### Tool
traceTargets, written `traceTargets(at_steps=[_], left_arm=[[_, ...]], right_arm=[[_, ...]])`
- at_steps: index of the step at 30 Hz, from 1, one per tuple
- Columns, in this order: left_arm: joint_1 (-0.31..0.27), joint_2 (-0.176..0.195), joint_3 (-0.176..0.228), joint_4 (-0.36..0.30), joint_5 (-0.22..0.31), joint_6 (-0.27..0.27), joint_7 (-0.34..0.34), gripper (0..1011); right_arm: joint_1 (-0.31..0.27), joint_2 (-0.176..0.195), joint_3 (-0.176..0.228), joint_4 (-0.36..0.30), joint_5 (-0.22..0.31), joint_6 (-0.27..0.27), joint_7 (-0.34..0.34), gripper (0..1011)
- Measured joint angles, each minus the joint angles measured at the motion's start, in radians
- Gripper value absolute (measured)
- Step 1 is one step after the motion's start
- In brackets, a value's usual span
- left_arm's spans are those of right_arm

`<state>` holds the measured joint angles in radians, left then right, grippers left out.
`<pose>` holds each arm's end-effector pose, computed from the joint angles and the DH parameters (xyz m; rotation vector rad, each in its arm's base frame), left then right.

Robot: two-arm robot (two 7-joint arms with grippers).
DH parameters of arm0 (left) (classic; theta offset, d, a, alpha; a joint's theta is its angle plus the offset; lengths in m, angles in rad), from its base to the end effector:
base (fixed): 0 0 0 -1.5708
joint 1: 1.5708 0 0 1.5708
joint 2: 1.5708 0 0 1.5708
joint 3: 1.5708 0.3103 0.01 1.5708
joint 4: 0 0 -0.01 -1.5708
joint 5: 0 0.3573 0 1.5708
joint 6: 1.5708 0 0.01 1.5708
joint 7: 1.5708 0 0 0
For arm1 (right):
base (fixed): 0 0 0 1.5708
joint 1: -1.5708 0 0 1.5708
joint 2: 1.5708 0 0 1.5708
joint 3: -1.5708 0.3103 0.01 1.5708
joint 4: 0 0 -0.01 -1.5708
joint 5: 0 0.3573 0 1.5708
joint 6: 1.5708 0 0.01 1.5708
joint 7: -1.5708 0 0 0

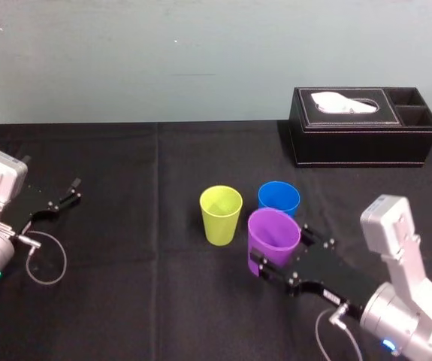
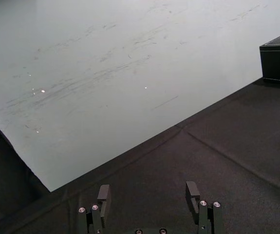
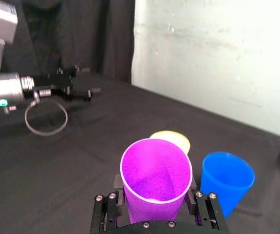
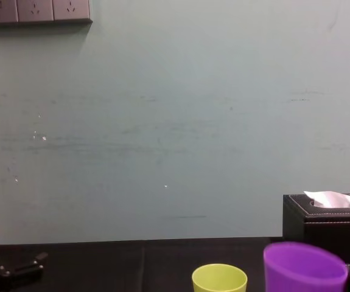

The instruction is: Stack the three plastic cups sequentially using one hand.

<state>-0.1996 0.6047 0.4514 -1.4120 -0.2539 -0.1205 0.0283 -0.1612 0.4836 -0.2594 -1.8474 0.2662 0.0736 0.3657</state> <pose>0.4073 0.0814 -0.3279 0.3045 -0.2851 1.2480 0.3110 -0.0191 -0.2925 -0.1791 -0.0359 -0.8537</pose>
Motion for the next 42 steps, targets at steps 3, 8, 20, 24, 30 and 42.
traceTargets(at_steps=[3, 8, 20, 24, 30, 42], left_arm=[[0.0, 0.0, 0.0, 0.0, 0.0, 0.0, 0.0, 1010], [0.0, 0.0, 0.0, 0.0, 0.0, 0.0, 0.0, 1010], [0.0, 0.0, 0.0, 0.0, 0.0, 0.0, 0.0, 1010], [0.0, 0.0, 0.0, 0.0, 0.0, 0.0, 0.0, 1010], [0.0, 0.0, 0.0, 0.0, 0.0, 0.0, 0.0, 1010], [0.0, 0.0, 0.0, 0.0, 0.0, 0.0, 0.0, 1010]], right_arm=[[0.008, 0.006, 0.012, -0.032, 0.014, 0.017, 0.0, 722], [0.037, 0.013, 0.018, -0.068, 0.027, 0.051, -0.003, 722], [0.141, -0.004, -0.017, -0.068, 0.024, 0.109, -0.018, 723], [0.181, -0.019, -0.041, -0.045, 0.015, 0.124, -0.023, 722], [0.228, -0.044, -0.068, -0.001, 0.002, 0.141, -0.029, 722], [0.297, -0.086, -0.109, 0.08, -0.024, 0.157, -0.033, 723]])
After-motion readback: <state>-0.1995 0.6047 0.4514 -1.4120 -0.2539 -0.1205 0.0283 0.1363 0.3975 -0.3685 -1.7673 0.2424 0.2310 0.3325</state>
